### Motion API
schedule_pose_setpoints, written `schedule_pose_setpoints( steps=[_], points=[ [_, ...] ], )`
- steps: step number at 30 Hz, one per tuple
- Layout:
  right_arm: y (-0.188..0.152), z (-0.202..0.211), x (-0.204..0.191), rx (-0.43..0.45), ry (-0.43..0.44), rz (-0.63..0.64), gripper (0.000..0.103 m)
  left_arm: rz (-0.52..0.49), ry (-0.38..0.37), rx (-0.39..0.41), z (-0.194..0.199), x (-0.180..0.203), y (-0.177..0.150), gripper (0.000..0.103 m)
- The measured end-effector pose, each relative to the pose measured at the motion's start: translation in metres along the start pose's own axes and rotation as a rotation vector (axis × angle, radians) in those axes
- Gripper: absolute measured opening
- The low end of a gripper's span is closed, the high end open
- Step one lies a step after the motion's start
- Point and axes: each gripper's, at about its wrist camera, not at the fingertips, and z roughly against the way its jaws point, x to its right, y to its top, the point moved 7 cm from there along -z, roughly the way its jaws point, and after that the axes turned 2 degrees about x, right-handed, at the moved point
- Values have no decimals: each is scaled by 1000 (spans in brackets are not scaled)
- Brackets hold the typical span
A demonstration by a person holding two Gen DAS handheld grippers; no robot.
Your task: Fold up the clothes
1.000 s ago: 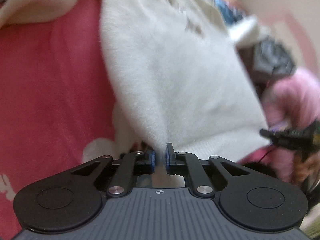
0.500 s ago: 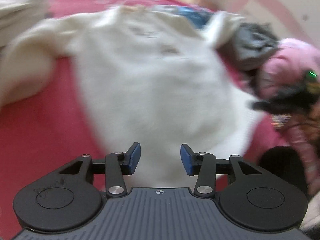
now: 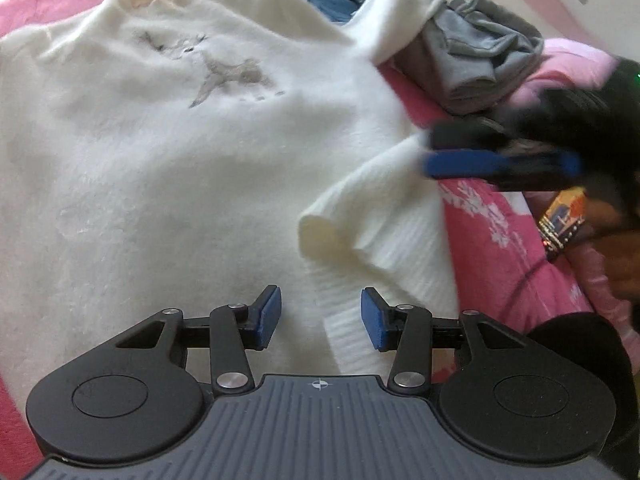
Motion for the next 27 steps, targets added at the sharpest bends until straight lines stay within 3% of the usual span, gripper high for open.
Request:
schedule_pose_setpoints(
  steps=[6,8,12,13,14,15,20,24,27],
  points=[
    [-65,-9,-49,-182,-135,500,43,44,-21,19,-4,-3,4,43],
    [-80,-21,-60,-211,-178,605,43,48,-19,19,-6,-3,4,43],
    [-92,-43,-58,-201,-355,719,42,32,-13,24,-5,1,3,43],
    [-94,-42,-55,-195,-377,714,39,32,-16,25,-5,1,3,44],
    [-95,-40,-52,-185,-398,699,30,35,-24,27,-4,2,2,44],
    [-94,-37,-49,-171,-429,672,12,37,-34,28,-4,3,2,44],
    [-82,6,-34,-35,-471,455,8,19,-94,38,-3,15,0,45],
    [-77,41,-34,100,-509,355,7,-41,-136,54,-3,35,2,47],
    [-79,54,-19,137,-497,210,6,-85,-130,73,-5,48,4,48]
  ],
)
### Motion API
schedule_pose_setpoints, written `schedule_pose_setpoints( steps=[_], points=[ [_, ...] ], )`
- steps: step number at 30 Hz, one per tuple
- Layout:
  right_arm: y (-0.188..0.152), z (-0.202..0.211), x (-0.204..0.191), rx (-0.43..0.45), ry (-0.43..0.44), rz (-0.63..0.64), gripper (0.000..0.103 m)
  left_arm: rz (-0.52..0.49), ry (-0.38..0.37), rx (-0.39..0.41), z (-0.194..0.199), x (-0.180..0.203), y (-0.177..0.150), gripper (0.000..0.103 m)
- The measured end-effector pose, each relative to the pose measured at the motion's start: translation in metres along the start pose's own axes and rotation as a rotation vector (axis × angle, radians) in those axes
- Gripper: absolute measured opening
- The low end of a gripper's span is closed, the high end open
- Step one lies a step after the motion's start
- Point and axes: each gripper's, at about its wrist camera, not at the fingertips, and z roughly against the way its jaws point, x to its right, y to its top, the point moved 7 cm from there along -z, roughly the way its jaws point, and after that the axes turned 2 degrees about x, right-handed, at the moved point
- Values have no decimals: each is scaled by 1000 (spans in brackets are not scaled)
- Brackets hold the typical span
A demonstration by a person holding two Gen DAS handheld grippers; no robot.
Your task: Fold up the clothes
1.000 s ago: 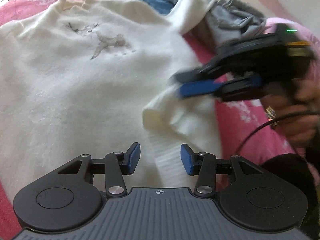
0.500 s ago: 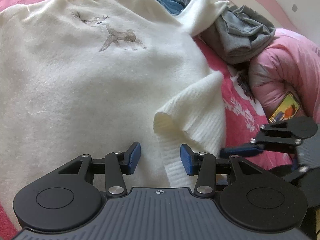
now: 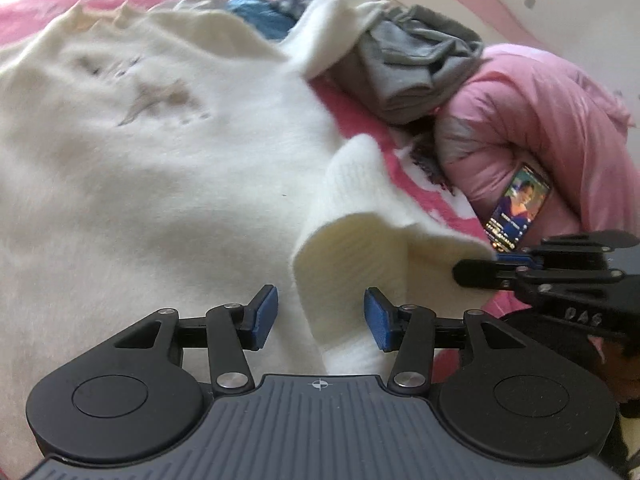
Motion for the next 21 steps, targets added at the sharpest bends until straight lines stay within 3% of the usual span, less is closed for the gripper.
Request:
schedule_pose_setpoints(
  steps=[2,4,5,6,7,10,13,15,21],
  points=[
    [-4,-4,10,-13,-2,-68,6,-1,6,6,-4,3,1,46],
    [-4,-8,11,2,4,-77,7,7,1,5,-9,5,3,38],
    [-2,-11,8,17,-9,-42,8,11,1,5,-11,5,4,36],
    [-1,-14,4,34,-31,4,8,12,4,6,-13,5,5,29],
    [-1,-17,-1,45,-47,48,9,10,8,8,-14,6,6,16],
    [-2,-24,-18,74,-91,174,12,7,17,36,-10,10,12,1],
    [-1,-23,-34,122,-104,278,21,8,-4,72,3,16,19,1],
    [-3,-23,-42,137,-113,342,34,19,-18,85,9,18,24,1],
    [-9,-21,-64,157,-100,453,46,47,-43,111,17,20,37,0]
  ],
)
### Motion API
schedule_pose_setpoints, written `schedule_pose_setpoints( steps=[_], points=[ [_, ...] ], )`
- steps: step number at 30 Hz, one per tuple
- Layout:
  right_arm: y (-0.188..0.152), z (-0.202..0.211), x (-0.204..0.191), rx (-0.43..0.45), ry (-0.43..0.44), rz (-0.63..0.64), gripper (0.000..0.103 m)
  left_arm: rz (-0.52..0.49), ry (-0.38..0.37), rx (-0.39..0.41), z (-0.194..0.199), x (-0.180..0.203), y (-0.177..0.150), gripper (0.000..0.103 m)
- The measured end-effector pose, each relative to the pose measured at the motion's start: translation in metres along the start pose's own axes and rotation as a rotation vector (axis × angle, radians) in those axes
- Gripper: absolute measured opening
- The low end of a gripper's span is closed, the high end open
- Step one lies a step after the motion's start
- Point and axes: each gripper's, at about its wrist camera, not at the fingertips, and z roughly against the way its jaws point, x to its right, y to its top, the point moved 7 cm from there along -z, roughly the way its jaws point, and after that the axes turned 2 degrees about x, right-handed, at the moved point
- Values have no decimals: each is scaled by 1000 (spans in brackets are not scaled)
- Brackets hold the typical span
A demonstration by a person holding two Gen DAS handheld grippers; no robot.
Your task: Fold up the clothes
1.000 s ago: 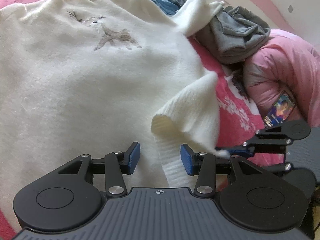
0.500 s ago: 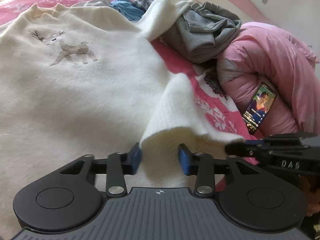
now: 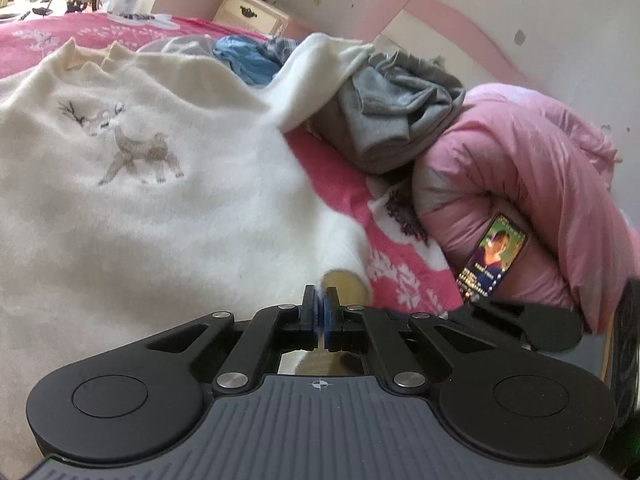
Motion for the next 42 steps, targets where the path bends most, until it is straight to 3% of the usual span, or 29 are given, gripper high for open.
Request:
schedule_pose_setpoints(
  steps=[4,7,10,11,12,15,18,24,26,28,30,32,35,38,42],
  points=[
    [6,-10,-5,0,-9,17,46,0,-17,14,4,5,6,0],
    [1,-24,-5,-55,-45,34,46,-18,-18,30,9,9,10,0],
    [-3,-25,8,-59,-100,-44,37,-23,-31,47,17,11,13,0],
    [-2,-20,18,-42,-124,-89,11,-26,-36,51,20,13,14,0],
    [-2,-12,29,-25,-150,-145,4,-36,-38,49,22,14,13,0],
    [-8,19,67,32,-204,-312,3,-89,-61,17,27,21,4,0],
    [-30,30,93,-7,-195,-475,3,-153,-125,-60,23,34,-16,0],
    [-76,20,123,-153,-102,-785,2,-278,-208,-316,5,49,-62,2],
    [-79,23,126,-146,-93,-810,2,-241,-203,-307,9,38,-52,2],
    [-71,36,130,-70,-96,-815,1,-172,-190,-273,12,25,-32,4],
    [-52,54,127,26,-124,-742,1,-114,-156,-217,9,15,-10,10],
    [-56,49,127,-6,-120,-761,1,-90,-131,-183,-2,11,4,15],
    [-92,28,141,-156,-52,-969,1,-70,-68,-196,-33,5,5,15],
    [-88,32,136,-148,-56,-909,1,-31,-80,-183,-52,4,6,15],
    [-86,28,133,-176,-58,-866,1,-22,-162,-141,-69,25,13,15]
  ],
)
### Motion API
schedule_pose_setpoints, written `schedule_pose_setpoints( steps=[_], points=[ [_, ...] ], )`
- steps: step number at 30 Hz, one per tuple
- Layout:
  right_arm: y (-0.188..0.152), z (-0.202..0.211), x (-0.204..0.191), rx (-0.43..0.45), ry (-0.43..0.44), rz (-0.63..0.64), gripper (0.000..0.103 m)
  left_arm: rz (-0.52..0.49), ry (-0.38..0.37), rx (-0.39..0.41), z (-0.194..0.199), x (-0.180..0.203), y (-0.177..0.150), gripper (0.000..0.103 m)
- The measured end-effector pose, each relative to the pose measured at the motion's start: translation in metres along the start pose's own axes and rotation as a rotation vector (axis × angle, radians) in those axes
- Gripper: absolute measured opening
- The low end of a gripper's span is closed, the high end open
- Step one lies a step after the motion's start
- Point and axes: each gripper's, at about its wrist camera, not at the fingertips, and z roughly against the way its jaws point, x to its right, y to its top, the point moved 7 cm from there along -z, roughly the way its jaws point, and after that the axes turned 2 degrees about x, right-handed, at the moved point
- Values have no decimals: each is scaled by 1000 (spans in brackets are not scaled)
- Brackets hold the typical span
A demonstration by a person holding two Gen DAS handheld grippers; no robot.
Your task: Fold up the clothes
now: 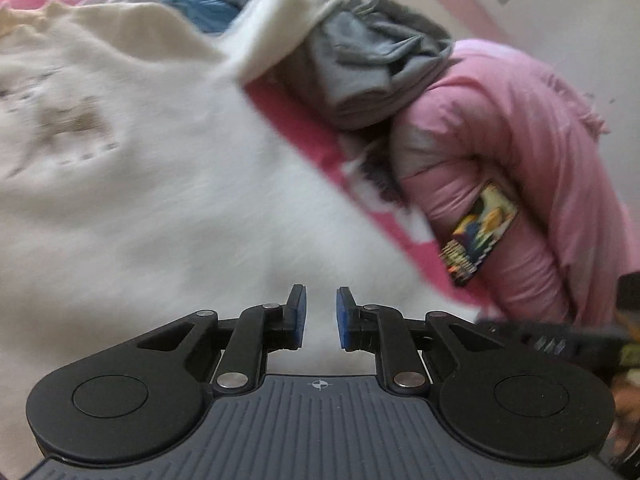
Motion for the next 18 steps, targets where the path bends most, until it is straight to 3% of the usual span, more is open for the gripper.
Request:
schedule_pose_setpoints(
  steps=[3,5,7,8,9,13,18],
  points=[
    [3,-7,5,-23,-9,18,1,-59,-25,-14,-24,19,4,17],
    [3,-12,11,-66,8,-13,4,-94,26,-85,-47,22,-3,17],
    [3,-8,17,-89,14,-20,15,-107,80,-142,-60,16,-18,17],
    [3,-5,21,-97,14,-18,24,-106,79,-128,-58,14,-22,17],
    [2,-1,24,-106,11,-6,26,-95,73,-116,-55,13,-23,17],
    [6,19,49,-110,-94,26,27,-28,70,-102,-45,5,-26,17],
    [25,38,60,-18,-70,-28,29,38,59,-79,-11,6,-27,26]
  ],
)
